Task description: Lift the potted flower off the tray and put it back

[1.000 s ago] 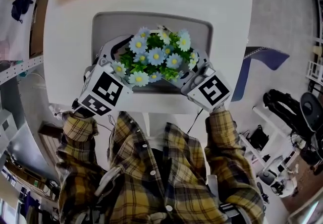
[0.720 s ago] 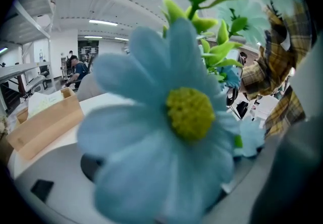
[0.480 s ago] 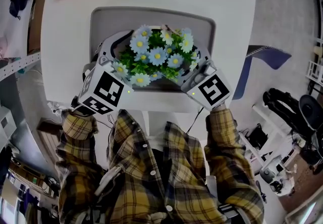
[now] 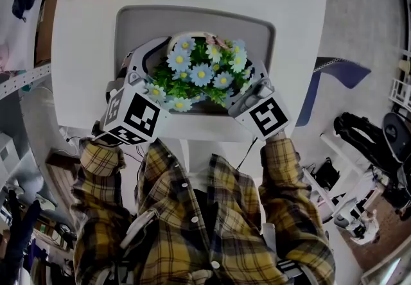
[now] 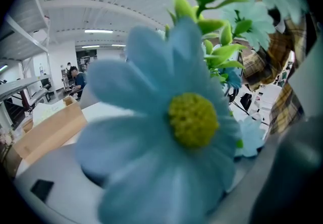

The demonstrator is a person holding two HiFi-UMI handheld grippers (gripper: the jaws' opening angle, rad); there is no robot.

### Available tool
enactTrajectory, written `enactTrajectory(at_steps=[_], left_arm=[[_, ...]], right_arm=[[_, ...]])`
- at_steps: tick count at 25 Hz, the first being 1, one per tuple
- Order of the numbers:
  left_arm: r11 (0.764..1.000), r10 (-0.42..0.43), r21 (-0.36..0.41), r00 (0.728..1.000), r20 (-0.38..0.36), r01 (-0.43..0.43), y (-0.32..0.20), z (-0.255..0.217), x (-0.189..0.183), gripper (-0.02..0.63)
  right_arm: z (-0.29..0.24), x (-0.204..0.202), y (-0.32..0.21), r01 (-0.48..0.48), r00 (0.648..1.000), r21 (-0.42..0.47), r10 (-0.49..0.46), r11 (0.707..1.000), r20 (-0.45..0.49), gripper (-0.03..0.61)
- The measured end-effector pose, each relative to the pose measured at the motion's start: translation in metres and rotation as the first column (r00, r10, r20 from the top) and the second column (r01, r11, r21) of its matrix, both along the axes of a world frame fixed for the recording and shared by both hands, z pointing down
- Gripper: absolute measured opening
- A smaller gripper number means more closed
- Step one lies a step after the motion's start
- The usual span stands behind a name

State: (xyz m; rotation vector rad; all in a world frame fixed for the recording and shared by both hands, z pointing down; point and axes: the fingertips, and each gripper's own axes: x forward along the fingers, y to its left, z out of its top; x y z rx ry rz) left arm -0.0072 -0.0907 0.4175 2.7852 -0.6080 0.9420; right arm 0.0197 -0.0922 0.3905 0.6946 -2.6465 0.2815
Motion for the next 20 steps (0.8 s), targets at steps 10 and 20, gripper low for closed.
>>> enactTrajectory(at_steps=[10, 20], left_arm=[[0.999, -0.012, 0.036, 1.000, -0.024, 0.012, 0.000, 0.001, 0.000, 0.414], [0.998, -0.048, 0.026, 0.998, -0.040, 0.049, 0.002, -0.006, -0.016, 0.414]], right_arm=[[0.004, 0.003, 0.001, -0.066, 0.998, 0.015, 0.066, 0.998, 0.004, 0.370], [0.000, 0.006, 0.001, -0.140, 0.990, 0.002, 0.140, 0.990, 0.019, 0.370]])
